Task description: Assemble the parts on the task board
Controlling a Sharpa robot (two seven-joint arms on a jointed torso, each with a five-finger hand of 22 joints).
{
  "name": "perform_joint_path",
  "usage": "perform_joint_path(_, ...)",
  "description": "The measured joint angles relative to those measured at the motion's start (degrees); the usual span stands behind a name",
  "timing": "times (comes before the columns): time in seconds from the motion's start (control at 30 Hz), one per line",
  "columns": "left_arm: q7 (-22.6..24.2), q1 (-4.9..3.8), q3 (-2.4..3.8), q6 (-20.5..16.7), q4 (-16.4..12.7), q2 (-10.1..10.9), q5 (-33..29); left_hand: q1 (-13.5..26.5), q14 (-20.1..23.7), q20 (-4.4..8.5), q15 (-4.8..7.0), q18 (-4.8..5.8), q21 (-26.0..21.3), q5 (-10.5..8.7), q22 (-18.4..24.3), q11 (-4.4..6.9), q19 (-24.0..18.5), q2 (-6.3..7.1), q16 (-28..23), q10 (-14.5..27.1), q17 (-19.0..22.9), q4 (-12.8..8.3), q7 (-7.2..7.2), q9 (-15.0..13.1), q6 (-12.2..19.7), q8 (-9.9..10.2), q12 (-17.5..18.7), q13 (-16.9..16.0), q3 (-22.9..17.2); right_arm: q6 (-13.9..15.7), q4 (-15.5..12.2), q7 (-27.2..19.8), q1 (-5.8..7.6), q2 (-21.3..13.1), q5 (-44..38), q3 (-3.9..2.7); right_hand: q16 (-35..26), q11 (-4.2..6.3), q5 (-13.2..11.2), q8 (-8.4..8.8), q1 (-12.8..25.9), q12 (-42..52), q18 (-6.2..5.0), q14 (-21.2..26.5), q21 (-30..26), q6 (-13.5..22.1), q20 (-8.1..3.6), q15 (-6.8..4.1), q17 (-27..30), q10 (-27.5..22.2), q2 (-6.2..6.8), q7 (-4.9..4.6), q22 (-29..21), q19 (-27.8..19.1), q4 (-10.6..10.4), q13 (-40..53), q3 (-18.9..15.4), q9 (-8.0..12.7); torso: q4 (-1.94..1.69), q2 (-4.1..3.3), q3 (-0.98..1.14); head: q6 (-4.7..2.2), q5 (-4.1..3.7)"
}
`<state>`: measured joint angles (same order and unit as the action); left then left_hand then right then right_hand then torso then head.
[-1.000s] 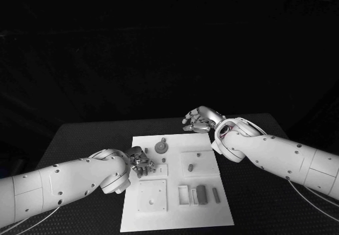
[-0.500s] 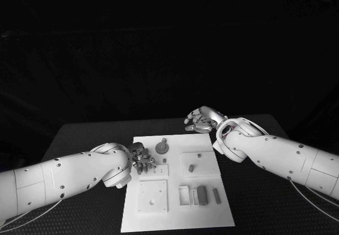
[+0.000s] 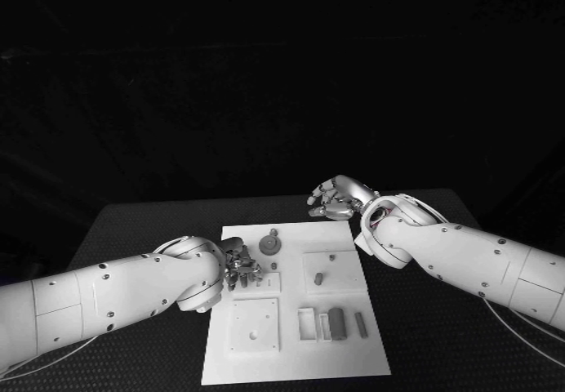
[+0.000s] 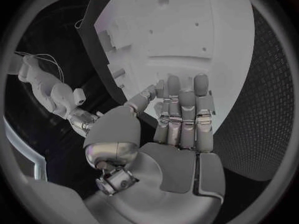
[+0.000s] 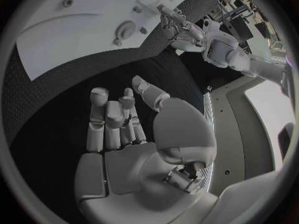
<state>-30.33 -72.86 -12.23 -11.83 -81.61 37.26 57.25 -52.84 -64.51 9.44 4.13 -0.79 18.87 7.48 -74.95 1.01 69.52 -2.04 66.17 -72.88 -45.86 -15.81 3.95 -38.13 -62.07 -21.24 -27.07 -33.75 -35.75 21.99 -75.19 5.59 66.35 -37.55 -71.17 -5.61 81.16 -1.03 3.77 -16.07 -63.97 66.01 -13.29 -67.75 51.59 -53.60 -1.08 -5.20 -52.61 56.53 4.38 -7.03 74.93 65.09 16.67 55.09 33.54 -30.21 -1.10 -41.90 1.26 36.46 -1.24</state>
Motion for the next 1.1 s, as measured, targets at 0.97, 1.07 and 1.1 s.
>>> perform_joint_path(0.97,-2.3,-0.01,-0.25,-0.1,0.7,-1.0,5.1,-0.3,-3.4,0.5,-0.35,-0.02,8.9,-0.22,0.0,0.55,4.3,0.3,8.6,-0.6,5.3,-0.3,-0.51,0.0,-0.5,1.3,-9.3,-6.9,0.3,-0.5,0.4,0.0,0.0,0.2,0.0,0.0,0.0,0.0,0.0,0.0,0.0,0.0,0.0,0.0,0.0,-0.1,0.0,0.01,0.0,0.0,0.0,0.08,0.0,0.0,0.0,0.0,0.0,0.0,0.08,-0.03,0.03,0.38,0.06)
perform_joint_path(1.07,-2.5,0.0,-0.41,-0.1,0.8,-1.2,5.1,-0.3,-3.4,0.39,-0.35,-0.03,9.2,-0.2,0.0,0.55,4.6,0.3,9.0,-0.6,5.3,-0.3,-0.51,0.0,-0.5,1.2,-9.6,-7.3,0.3,-0.6,0.4,0.0,0.0,0.2,0.0,0.0,0.0,0.0,0.0,0.0,0.0,0.0,-0.01,0.0,0.0,-0.1,0.0,0.01,0.0,0.0,0.0,0.08,0.0,0.0,0.0,0.0,0.0,0.0,0.08,-0.03,0.03,0.39,0.03)
perform_joint_path(1.1,-2.5,0.0,-0.45,-0.1,0.8,-1.3,5.1,-0.3,-3.4,0.39,-0.35,-0.03,9.3,-0.2,0.0,0.55,4.6,0.3,9.0,-0.7,5.4,-0.3,-0.52,0.0,-0.5,1.2,-9.6,-7.3,0.3,-0.6,0.4,0.0,0.0,0.2,0.0,0.0,0.0,0.0,0.0,0.0,0.0,0.0,0.0,0.0,0.0,-0.1,0.0,0.01,0.0,0.0,0.0,0.08,0.0,0.0,0.0,0.0,0.0,0.0,0.07,-0.03,0.04,0.41,0.02)
